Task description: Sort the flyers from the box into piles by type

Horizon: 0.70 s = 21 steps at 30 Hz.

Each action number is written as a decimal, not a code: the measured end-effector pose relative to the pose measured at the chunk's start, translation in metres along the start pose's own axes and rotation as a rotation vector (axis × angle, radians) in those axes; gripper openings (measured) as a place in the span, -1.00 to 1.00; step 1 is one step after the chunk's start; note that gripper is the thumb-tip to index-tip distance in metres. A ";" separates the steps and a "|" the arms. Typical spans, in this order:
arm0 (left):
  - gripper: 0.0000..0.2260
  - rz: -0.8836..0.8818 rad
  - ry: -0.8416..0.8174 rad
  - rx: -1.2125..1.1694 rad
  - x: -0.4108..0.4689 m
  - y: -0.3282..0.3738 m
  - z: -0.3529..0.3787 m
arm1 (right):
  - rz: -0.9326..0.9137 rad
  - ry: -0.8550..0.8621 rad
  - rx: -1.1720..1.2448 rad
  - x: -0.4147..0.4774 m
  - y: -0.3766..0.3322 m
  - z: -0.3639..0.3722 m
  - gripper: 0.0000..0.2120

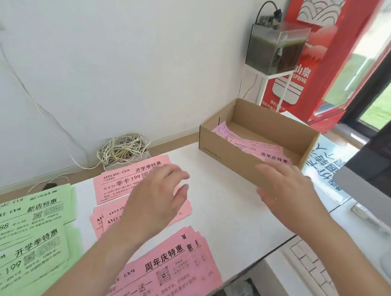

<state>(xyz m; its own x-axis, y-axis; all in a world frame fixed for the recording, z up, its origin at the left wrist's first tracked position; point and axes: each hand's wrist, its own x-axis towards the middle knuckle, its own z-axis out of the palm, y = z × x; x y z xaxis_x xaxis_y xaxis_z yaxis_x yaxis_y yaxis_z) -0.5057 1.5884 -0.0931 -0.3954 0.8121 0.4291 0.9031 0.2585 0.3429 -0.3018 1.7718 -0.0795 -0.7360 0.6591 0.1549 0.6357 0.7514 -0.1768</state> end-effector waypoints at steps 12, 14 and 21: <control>-0.80 0.053 -0.478 0.187 0.206 0.036 0.112 | 0.093 -0.338 0.006 0.149 0.079 0.010 -0.10; -0.83 0.013 -0.625 0.288 0.229 0.044 0.130 | 0.064 -0.457 -0.037 0.180 0.085 0.028 0.01; -0.66 -0.036 -1.057 0.396 0.257 0.044 0.176 | -0.008 -0.693 -0.158 0.240 0.101 0.089 0.17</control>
<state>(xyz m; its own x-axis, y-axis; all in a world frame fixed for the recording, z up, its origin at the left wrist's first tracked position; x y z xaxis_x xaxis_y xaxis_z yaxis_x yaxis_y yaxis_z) -0.5384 1.9007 -0.1151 -0.2521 0.7874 -0.5625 0.9578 0.2861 -0.0287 -0.4351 2.0026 -0.1466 -0.6861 0.5214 -0.5073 0.6172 0.7863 -0.0267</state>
